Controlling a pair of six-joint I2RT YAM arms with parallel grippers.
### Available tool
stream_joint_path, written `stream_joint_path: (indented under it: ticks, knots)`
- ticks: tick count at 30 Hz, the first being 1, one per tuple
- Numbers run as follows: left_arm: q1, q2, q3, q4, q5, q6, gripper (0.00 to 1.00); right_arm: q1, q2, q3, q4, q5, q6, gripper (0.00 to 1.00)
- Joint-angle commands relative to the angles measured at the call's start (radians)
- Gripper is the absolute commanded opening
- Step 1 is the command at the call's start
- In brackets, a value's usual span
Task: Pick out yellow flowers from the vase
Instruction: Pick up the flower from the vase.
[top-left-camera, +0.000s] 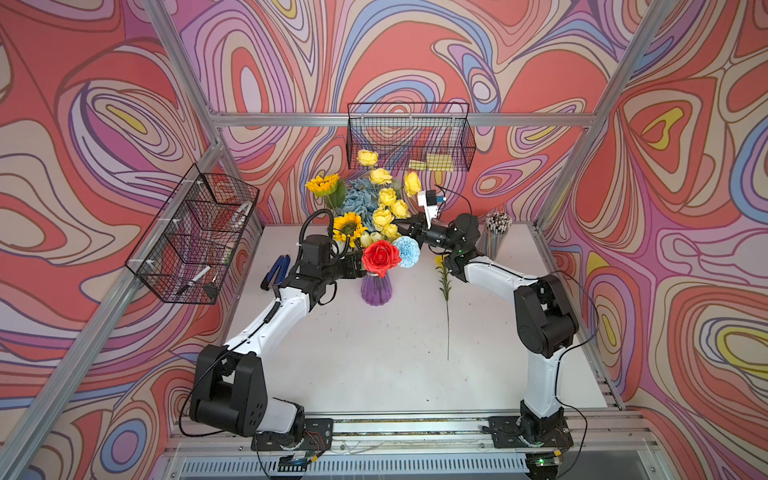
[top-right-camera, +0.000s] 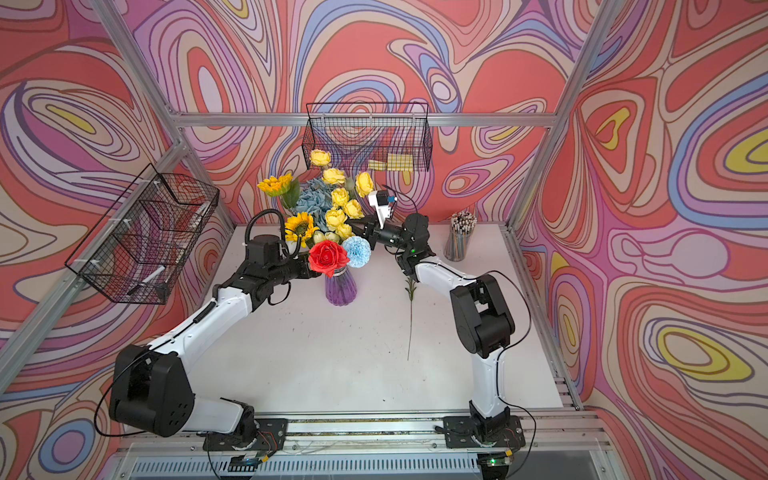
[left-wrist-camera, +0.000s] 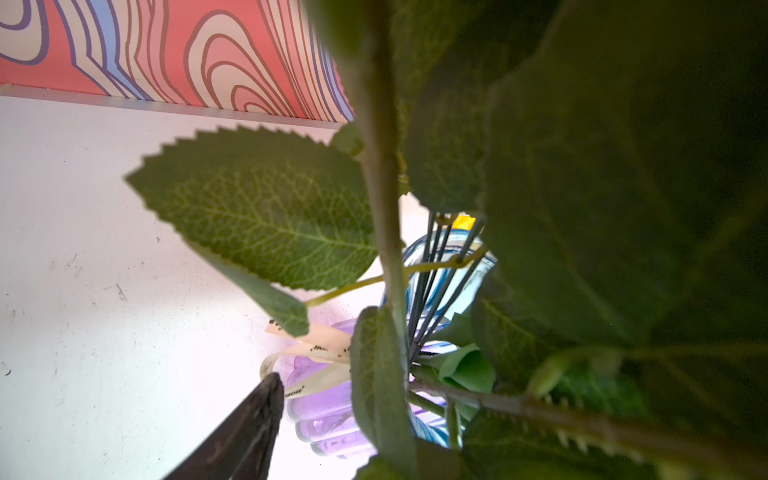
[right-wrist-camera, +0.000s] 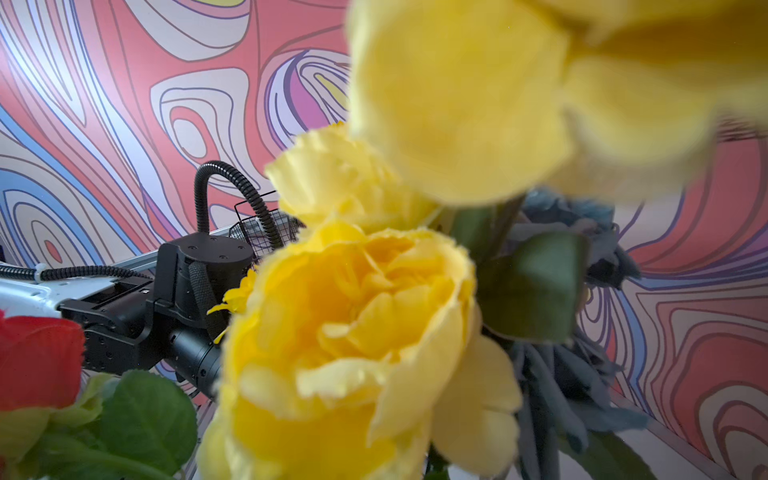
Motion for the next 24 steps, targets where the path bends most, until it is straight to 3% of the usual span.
stream_joint_path:
  ticks: [1, 12, 24]
  knots:
    - [0.001, -0.003, 0.01, -0.004, 0.013, 0.008, 0.8, 0.007, -0.02, 0.031, -0.02, 0.0, -0.016, 0.0]
    - [0.002, -0.006, 0.007, -0.005, 0.011, 0.011, 0.8, 0.007, -0.184, 0.038, -0.326, 0.059, -0.209, 0.0]
    - [0.001, -0.016, 0.01, -0.016, 0.004, 0.02, 0.8, 0.007, -0.23, 0.102, -0.464, 0.173, -0.252, 0.0]
